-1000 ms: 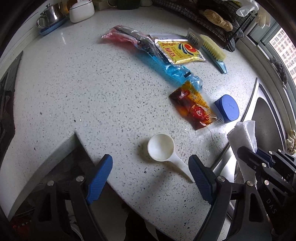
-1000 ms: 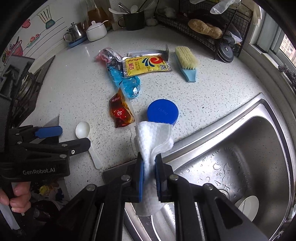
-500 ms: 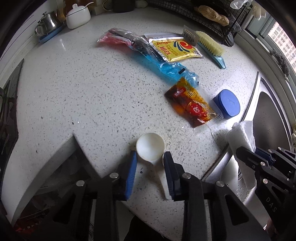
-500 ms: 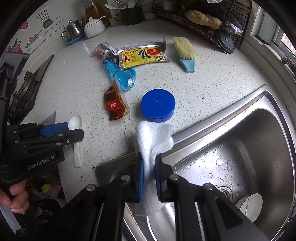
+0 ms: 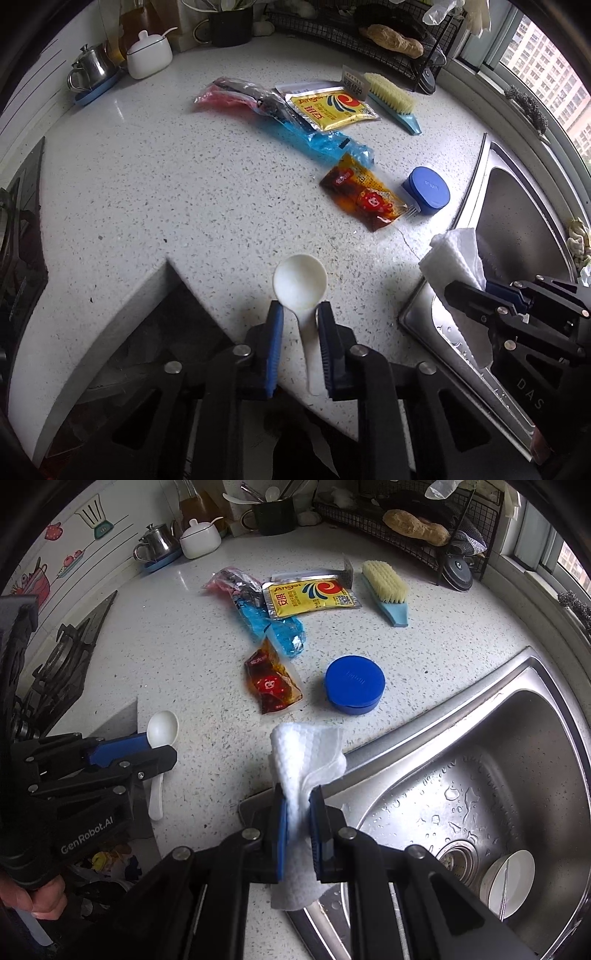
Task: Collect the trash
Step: 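Carry the spoon and tissue down over the red bucket with both grippers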
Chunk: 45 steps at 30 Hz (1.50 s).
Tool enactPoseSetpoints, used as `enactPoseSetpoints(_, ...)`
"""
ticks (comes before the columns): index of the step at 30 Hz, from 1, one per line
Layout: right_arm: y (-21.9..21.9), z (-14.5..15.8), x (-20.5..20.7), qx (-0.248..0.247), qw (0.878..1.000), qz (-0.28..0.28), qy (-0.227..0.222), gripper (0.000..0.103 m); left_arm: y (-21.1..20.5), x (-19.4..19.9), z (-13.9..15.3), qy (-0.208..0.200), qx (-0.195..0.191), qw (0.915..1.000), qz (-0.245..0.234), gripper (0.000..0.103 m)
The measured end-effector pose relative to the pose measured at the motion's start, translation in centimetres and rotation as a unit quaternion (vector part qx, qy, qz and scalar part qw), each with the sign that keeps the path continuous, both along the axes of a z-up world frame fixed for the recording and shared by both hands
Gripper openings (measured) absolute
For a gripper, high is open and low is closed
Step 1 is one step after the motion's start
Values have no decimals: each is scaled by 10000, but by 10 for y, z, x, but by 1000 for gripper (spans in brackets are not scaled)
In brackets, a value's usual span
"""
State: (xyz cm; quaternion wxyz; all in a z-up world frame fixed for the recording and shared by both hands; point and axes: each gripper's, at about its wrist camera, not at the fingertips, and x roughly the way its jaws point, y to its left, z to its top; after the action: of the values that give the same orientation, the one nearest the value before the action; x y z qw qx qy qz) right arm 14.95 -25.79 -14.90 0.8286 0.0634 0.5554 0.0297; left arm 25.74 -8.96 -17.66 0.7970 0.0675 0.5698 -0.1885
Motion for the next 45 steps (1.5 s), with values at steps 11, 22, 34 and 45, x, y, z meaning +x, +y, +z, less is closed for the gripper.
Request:
enactPoseSetpoints(11, 67, 16, -19, 36, 9997, 194, -151, 10, 75, -26, 23, -292, -152, 9994, 67, 3)
enactPoseSetpoints(22, 144, -18, -38, 156, 9979, 615, 160, 10, 149, -64, -16, 43, -113, 9990, 438, 3)
enactPoseSetpoints(34, 198, -126, -57, 492, 9927, 854, 689, 10, 194, -95, -119, 394, 282, 9972, 573, 3)
enactPoseSetpoints(45, 199, -233, -56, 256, 9945, 697, 741, 10, 190, -84, -233, 735, 498, 9950, 467, 3)
